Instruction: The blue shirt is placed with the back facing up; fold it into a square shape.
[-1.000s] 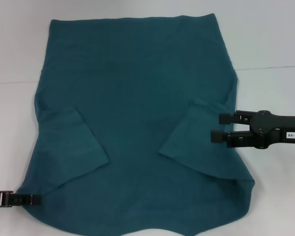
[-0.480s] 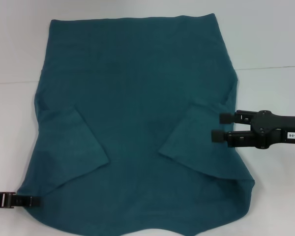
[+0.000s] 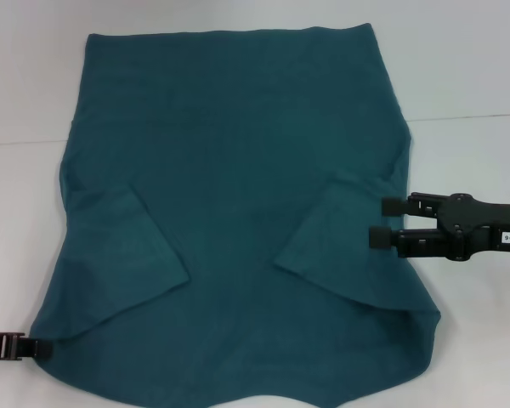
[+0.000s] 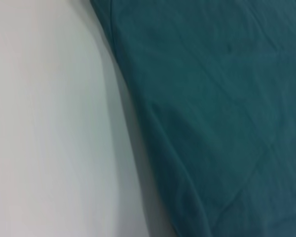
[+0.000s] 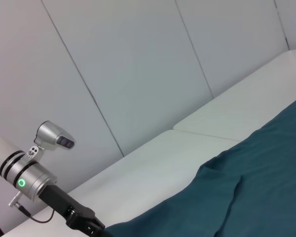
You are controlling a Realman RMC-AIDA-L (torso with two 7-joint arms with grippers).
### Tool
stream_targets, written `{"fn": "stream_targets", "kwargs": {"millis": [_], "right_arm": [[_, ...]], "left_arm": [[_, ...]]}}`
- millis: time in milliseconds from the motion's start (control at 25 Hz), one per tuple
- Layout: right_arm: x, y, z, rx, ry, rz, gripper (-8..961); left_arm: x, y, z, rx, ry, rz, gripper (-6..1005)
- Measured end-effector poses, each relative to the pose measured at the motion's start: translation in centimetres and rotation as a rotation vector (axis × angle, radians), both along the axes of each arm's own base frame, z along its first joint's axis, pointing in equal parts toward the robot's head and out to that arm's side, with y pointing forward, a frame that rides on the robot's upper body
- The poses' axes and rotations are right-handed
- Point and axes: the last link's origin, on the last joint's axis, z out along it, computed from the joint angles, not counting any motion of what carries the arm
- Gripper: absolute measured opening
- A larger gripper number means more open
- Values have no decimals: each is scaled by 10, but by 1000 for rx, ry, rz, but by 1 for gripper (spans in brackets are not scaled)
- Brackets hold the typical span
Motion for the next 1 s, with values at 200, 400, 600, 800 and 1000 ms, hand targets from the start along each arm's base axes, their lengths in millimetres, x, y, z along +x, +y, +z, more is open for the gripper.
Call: {"fn": "stream_targets", "kwargs": {"millis": [200, 400, 600, 800, 1000], "right_arm": [[3, -2, 0, -3, -4, -15, 925], [12, -7, 1, -44, -6, -88, 924], [25, -15, 1, -151, -48, -228, 923], [38, -25, 5, -221, -88, -359, 920], [47, -40, 12, -261, -94, -417, 917]], "left_arm": [[0, 0, 0, -1, 0, -1, 103], [0, 0, 0, 9, -10, 0, 49], [1, 1, 0, 11, -11, -6, 26], [2, 1, 0, 11, -12, -8, 27], [2, 0, -2, 8, -17, -8, 27]]}}
